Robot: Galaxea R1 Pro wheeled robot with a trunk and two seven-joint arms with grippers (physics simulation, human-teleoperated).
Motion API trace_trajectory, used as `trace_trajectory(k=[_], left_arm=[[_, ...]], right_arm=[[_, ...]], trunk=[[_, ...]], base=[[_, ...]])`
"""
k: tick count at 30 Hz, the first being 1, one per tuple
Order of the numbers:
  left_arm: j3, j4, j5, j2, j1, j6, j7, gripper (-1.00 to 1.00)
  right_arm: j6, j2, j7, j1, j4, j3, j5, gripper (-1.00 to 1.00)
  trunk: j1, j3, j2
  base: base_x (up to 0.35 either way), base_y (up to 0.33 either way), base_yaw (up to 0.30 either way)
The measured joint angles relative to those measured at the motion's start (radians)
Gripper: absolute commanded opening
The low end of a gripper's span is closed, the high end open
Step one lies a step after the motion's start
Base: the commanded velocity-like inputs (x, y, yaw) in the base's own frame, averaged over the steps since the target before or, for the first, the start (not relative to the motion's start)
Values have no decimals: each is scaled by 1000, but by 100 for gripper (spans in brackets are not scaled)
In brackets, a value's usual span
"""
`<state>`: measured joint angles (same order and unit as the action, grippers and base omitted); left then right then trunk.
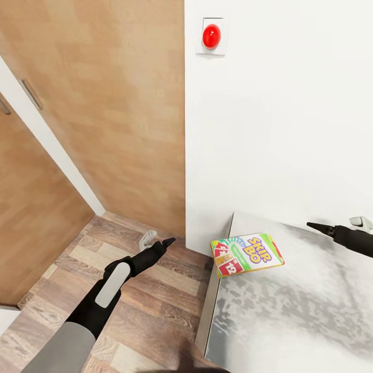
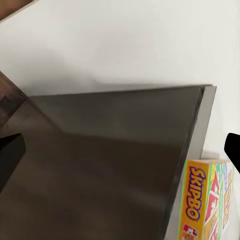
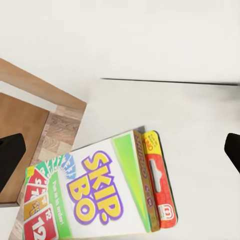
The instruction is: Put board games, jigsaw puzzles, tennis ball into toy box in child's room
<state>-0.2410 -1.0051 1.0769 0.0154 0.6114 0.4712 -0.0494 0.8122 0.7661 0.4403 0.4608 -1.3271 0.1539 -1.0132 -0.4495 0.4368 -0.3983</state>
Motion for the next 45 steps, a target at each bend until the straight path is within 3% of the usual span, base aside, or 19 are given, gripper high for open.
trace_trajectory(k=[14, 29, 45], left_arm=[[0, 41, -1, -1, 9, -1, -13, 100], [0, 119, -4, -1, 35, -3, -138, 100], [-3, 118, -1, -7, 38, -2, -159, 100]], right_arm=[[1, 0, 0, -1, -2, 0, 0, 100], [54, -1, -1, 0, -4, 0, 2, 100], [62, -1, -1, 0, -8, -1, 2, 100]], trunk=[[0, 0, 0], [0, 0, 0], [0, 0, 0]], base=[[5, 0, -99], [1, 0, -152], [0, 0, -19]])
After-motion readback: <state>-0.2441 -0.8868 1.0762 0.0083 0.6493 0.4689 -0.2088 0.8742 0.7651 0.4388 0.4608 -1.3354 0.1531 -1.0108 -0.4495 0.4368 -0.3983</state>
